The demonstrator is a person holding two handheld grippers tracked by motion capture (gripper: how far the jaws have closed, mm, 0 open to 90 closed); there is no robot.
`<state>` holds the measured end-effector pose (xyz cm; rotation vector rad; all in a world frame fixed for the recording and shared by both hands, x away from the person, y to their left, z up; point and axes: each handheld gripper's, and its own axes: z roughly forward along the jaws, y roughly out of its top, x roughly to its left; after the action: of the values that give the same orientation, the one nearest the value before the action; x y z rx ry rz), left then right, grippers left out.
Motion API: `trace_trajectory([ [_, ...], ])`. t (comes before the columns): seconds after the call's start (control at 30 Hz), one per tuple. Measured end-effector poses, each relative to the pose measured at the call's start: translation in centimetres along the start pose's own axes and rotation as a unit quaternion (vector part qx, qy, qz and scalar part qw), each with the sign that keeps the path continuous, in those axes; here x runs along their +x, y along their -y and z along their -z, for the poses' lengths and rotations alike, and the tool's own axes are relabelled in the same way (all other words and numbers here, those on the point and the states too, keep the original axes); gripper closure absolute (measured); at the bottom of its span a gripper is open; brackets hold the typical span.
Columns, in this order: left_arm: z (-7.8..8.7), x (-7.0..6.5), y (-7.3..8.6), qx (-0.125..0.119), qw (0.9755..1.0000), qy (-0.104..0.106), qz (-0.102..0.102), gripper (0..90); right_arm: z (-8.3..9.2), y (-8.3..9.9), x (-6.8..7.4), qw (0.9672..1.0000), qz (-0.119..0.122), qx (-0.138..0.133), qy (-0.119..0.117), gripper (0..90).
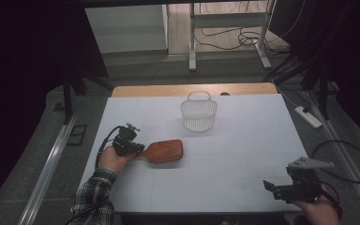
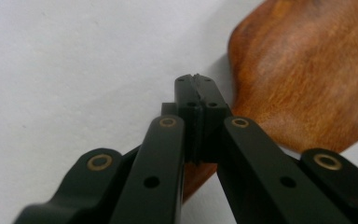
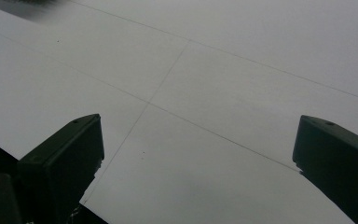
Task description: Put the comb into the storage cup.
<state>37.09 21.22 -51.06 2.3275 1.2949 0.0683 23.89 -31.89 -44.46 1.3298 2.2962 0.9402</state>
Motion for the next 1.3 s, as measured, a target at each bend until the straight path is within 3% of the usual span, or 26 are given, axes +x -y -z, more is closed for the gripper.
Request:
trace_trajectory([
  [0.6, 0.8, -2.2, 2.2, 0.014, 0.9999, 0.006, -0.002, 89.2, 0.0, 0.0, 0.0, 1.0, 0.002, 0.001, 0.0, 2.3],
  [1.3, 1.2, -5.1, 3.7, 0.027, 0.9996, 0.009, -0.006, 89.2, -0.1, -0.1, 0.1, 1.0, 0.006, 0.003, -0.002, 2.5],
])
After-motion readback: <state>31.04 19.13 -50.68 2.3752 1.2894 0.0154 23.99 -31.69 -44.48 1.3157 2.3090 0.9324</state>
